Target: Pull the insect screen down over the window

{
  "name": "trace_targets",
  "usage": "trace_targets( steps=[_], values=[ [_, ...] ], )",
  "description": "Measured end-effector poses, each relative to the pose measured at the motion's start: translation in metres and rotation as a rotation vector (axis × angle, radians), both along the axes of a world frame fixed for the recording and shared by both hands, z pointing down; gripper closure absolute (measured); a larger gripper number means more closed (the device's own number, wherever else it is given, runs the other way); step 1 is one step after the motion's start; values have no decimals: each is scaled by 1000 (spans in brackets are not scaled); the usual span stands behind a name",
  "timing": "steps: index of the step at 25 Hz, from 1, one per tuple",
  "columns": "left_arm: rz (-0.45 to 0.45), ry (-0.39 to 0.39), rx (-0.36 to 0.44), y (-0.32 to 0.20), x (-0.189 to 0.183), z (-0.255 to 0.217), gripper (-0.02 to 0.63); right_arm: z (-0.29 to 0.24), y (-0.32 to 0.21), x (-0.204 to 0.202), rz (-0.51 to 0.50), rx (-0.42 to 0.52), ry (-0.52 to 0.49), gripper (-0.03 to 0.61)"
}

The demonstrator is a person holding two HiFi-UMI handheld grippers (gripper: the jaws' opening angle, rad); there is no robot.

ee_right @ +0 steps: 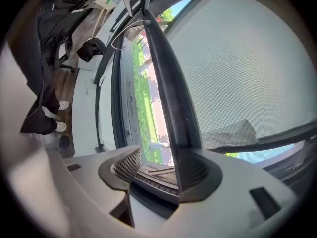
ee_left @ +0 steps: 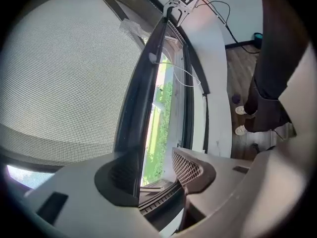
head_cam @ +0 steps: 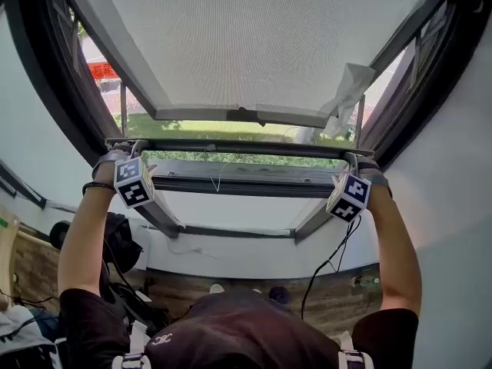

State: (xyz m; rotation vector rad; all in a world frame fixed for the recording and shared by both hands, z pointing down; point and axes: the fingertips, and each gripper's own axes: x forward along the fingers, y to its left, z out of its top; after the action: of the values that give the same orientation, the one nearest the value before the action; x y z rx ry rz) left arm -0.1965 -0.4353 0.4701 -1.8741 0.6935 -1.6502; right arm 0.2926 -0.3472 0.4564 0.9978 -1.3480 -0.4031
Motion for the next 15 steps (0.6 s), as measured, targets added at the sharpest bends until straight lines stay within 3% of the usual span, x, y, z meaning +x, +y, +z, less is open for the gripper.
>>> trace_targets(
  steps=[5, 11, 15],
  values=[
    [0, 0, -56, 2, 0, 49, 416, 39, 3, 0, 10, -52, -3, 339],
    [-9, -2, -15, 0, 0, 71, 400, 58, 3, 1, 22, -68, -1, 346],
    [-17, -5, -30, 0, -2, 84, 400, 70, 4, 1, 32, -80, -2, 347]
  ],
)
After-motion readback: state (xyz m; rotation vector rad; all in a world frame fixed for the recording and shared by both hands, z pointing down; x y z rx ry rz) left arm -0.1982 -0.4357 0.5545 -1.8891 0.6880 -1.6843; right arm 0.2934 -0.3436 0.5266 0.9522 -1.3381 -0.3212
